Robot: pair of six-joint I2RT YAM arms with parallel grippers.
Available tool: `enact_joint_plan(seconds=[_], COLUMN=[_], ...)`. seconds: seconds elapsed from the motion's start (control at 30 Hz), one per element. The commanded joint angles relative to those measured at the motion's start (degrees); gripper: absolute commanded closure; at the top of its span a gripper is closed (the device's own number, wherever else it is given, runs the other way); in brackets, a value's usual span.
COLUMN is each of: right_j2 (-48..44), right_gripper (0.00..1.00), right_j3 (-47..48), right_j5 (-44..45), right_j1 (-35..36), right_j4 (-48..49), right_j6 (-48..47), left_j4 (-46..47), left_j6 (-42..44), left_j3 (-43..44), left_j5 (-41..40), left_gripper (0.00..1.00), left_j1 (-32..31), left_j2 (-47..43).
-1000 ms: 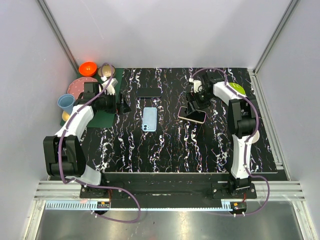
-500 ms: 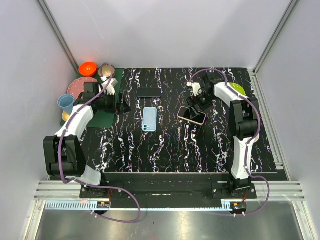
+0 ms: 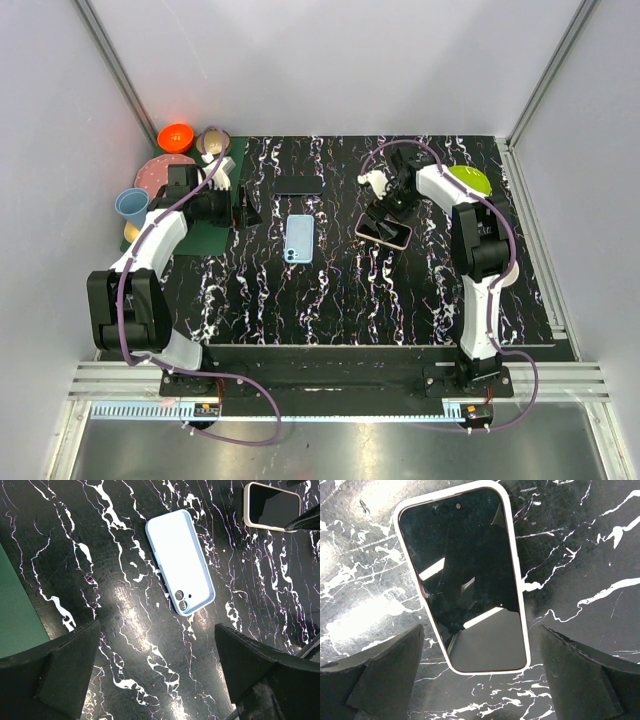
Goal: Take the phone out of the phone case
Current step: Adjust the phone at the center of the board, then pick up the phone at the center of the board.
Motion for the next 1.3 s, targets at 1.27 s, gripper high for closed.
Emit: enact_joint_plan(seconds=[1.27], right_j2=[3.85], right_gripper=[0.01], right_j3=[0.42], right_j5=[9.38], right_j1=[7.15], right_j4=[0.60], right_j6=[-9.08], left_j4=[2.20], left_j6=[-0.60], left_j3=[-0.01], left_j5=[2.29], left_gripper=[0.01], left_j1=[0.52], left_j2=[0.45])
